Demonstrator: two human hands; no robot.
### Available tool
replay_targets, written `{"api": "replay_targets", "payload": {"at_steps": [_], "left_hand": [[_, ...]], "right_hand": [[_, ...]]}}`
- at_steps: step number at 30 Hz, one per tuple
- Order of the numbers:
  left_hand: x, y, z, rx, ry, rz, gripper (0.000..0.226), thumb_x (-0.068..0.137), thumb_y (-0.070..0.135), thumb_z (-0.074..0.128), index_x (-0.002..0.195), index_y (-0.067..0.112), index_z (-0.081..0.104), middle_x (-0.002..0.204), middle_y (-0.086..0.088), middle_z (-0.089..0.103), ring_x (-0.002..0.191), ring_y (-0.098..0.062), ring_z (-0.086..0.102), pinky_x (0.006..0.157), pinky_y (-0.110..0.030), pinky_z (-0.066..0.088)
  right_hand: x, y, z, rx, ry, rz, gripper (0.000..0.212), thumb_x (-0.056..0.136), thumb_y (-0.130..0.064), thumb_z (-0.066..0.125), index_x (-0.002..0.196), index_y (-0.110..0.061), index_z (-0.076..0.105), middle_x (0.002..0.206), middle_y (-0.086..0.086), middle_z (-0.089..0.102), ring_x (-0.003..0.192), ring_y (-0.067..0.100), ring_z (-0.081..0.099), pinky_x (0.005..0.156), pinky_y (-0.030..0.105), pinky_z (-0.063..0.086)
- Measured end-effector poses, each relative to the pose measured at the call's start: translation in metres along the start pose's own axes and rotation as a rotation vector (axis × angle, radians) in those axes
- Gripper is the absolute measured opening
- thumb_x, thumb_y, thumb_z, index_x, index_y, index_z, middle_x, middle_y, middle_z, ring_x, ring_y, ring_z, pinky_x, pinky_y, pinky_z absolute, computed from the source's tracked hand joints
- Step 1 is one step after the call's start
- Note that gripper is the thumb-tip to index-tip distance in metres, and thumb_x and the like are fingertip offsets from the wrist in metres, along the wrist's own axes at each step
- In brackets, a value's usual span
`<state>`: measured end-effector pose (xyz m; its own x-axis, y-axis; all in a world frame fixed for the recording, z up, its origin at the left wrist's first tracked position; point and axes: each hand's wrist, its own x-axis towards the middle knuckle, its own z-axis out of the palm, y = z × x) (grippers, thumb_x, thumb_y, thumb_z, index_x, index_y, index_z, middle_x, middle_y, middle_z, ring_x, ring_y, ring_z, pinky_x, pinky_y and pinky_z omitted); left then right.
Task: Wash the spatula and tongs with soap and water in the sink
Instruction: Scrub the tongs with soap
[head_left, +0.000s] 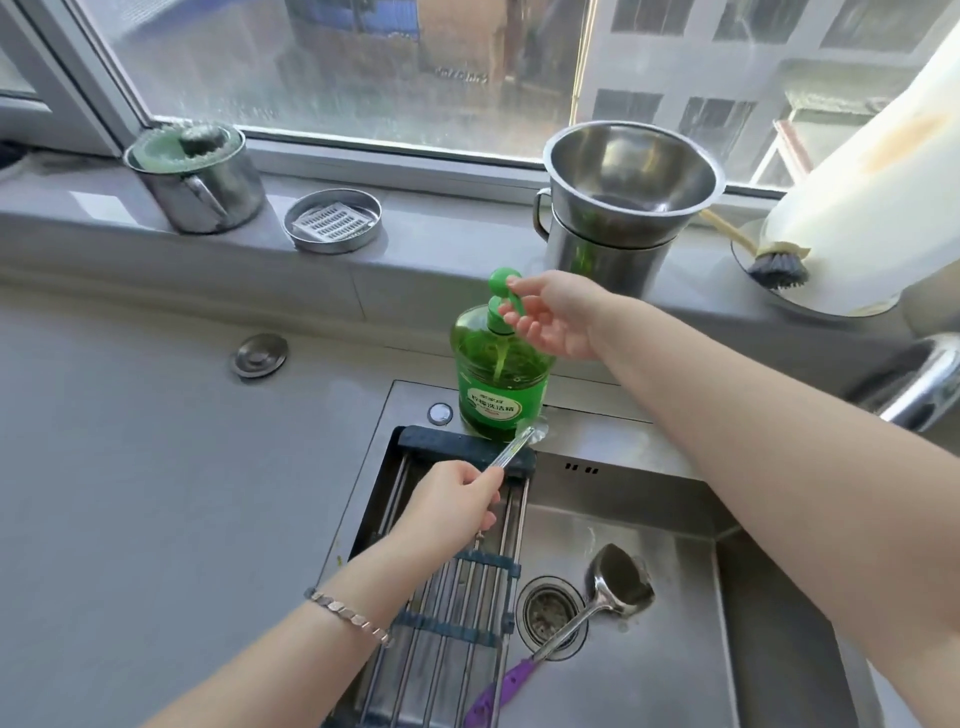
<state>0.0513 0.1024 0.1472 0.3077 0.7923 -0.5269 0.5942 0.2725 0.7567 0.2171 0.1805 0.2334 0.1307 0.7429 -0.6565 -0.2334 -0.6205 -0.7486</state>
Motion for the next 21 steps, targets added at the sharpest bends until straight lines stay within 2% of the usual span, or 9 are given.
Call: {"api": "replay_targets", "payload": {"at_steps": [4, 11, 14, 18, 21], "left_hand": [[0.0012, -0.0007, 0.0039, -0.005, 0.003, 0.02, 0.033, 0.095, 0.033, 0.047, 0.069, 0.015, 0.057, 0.054, 0.003, 0.054, 0.068, -0.016, 0.059, 0.06, -0.025, 0.042], [0.0032, -0.0013, 0.009, 0.008, -0.012, 0.052, 0.036, 0.094, 0.033, 0.047, 0.063, 0.017, 0.056, 0.05, 0.005, 0.054, 0.06, -0.013, 0.053, 0.06, -0.025, 0.042], [0.0018, -0.0013, 0.0083, 0.009, -0.021, 0.059, 0.035, 0.094, 0.033, 0.047, 0.063, 0.017, 0.057, 0.052, 0.005, 0.056, 0.057, -0.013, 0.052, 0.062, -0.026, 0.043], [-0.0007, 0.0019, 0.0057, 0.02, -0.028, 0.067, 0.035, 0.094, 0.033, 0.046, 0.065, 0.017, 0.058, 0.05, 0.006, 0.054, 0.063, -0.015, 0.057, 0.061, -0.025, 0.043], [-0.0042, 0.0082, 0.005, 0.026, -0.029, 0.07, 0.034, 0.094, 0.032, 0.047, 0.067, 0.016, 0.058, 0.052, 0.005, 0.054, 0.061, -0.013, 0.055, 0.059, -0.024, 0.041]], "right_hand": [[0.0034, 0.0018, 0.002, -0.034, 0.028, -0.046, 0.028, 0.099, -0.022, 0.044, 0.076, -0.006, 0.051, 0.06, -0.002, 0.043, 0.042, 0.001, 0.039, 0.034, 0.007, 0.033], [0.0076, -0.0013, -0.0026, 0.165, -0.046, 0.118, 0.03, 0.099, -0.022, 0.043, 0.074, -0.005, 0.047, 0.061, -0.002, 0.038, 0.028, 0.001, 0.034, 0.027, 0.009, 0.029], [0.0084, -0.0002, -0.0017, 0.239, -0.056, 0.135, 0.029, 0.099, -0.022, 0.044, 0.075, -0.005, 0.048, 0.059, -0.002, 0.038, 0.028, 0.001, 0.035, 0.027, 0.009, 0.029], [0.0074, 0.0029, -0.0031, 0.285, -0.065, 0.153, 0.03, 0.098, -0.024, 0.046, 0.075, -0.005, 0.049, 0.047, -0.001, 0.042, 0.027, 0.003, 0.037, 0.027, 0.009, 0.03], [0.0028, 0.0012, -0.0006, 0.263, -0.041, 0.123, 0.03, 0.098, -0.023, 0.044, 0.074, -0.005, 0.049, 0.054, -0.002, 0.04, 0.026, 0.002, 0.037, 0.027, 0.01, 0.03]]}}
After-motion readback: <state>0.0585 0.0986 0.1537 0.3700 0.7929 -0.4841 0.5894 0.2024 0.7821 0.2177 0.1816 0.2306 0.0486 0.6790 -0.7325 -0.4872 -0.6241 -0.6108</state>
